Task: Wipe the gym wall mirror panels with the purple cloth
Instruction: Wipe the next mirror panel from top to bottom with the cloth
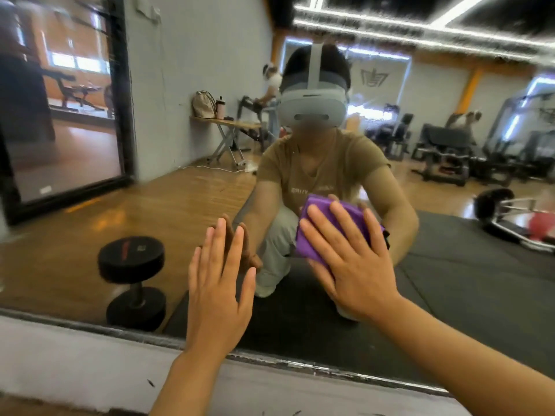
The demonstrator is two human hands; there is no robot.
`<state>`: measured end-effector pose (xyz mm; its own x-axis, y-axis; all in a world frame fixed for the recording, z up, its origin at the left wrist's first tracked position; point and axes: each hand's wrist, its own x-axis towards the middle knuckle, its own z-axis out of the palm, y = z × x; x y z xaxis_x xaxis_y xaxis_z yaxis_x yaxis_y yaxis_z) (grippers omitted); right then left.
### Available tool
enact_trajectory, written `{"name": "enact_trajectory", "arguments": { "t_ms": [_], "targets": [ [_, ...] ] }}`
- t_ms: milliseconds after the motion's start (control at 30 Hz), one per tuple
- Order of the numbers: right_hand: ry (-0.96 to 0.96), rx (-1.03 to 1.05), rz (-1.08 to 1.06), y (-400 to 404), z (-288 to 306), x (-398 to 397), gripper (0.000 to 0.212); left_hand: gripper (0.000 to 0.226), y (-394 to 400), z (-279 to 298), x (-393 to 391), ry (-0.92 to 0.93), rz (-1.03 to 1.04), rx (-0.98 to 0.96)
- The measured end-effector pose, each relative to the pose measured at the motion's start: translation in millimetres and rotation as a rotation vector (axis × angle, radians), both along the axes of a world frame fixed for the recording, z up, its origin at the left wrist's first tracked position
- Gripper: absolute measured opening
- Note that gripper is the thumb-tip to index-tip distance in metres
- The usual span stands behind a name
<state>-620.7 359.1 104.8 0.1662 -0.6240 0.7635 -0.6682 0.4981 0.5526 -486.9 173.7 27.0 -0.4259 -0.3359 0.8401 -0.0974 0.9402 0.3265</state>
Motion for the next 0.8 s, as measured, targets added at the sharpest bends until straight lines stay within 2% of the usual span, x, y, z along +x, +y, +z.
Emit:
{"name": "enact_trajectory", "arguments": {
  "t_ms": [100, 167, 200, 233, 267, 300, 333, 367, 433, 467, 533, 567, 600, 633, 733, 800],
  "targets": [
    [-0.003, 0.240, -0.003, 4.6, -85.1, 4.5, 0.074, 0.066, -0.2, -0.5, 0.6, 0.008, -0.017, -0.002],
    [0.082, 0.400, 0.002, 10.7, -136.3, -4.9, 0.079, 0.066, -0.5, -0.6, 1.0, 0.007, -0.027, -0.003],
    [0.182, 0.523, 0.105, 8.3, -144.9, -11.4, 0.076, 0.067, -0.7, -0.3, 1.3, 0.003, -0.030, 0.000],
    [0.125, 0.579, 0.418, 5.2, -141.8, -8.4, 0.068, 0.067, -0.6, 0.1, 2.1, 0.000, -0.032, 0.005],
    [-0.185, 0.561, 0.816, 8.3, -146.8, -7.9, 0.059, 0.067, 0.4, 0.7, 3.2, -0.002, -0.036, 0.014],
    [-0.539, 0.524, 1.087, 8.4, -149.2, -14.5, 0.053, 0.066, 1.6, 1.4, 4.1, -0.007, -0.043, 0.022],
    [-0.728, 0.547, 1.248, 7.2, -152.3, -23.2, 0.052, 0.066, 2.0, 2.1, 4.8, -0.014, -0.047, 0.026],
    [-0.783, 0.536, 1.301, 5.2, -149.3, -29.8, 0.052, 0.066, 2.3, 2.6, 5.7, -0.022, -0.052, 0.029],
    [-0.696, 0.558, 1.225, 7.5, -145.6, -35.5, 0.052, 0.066, 1.7, 3.1, 7.7, -0.034, -0.054, 0.029],
    [-0.521, 0.591, 1.065, 10.3, -137.3, -31.3, 0.052, 0.066, 0.8, 3.1, 8.1, -0.038, -0.047, 0.032],
    [0.283, 0.390, 0.575, 20.5, -120.7, -18.5, 0.058, 0.066, -1.9, 1.7, 9.2, -0.042, -0.034, 0.062],
    [0.424, 0.490, 0.291, 14.2, -113.3, -15.3, 0.068, 0.066, -4.7, 0.7, 11.1, -0.041, -0.028, 0.092],
    [0.263, 0.459, 0.126, 9.2, -100.8, -15.3, 0.078, 0.066, -8.5, 0.2, 13.4, -0.040, -0.020, 0.124],
    [0.102, 0.426, 0.128, 3.2, -79.2, -8.0, 0.081, 0.066, -12.5, -0.2, 15.9, -0.040, -0.012, 0.154],
    [0.088, 0.345, 0.080, -20.8, 27.6, 7.8, 0.064, 0.065, -24.2, -3.7, 22.2, -0.051, 0.012, 0.215],
    [0.120, 0.195, -0.018, -32.4, 91.4, 10.7, 0.058, 0.065, -31.0, -7.0, 24.9, -0.055, 0.040, 0.233]
  ]
}}
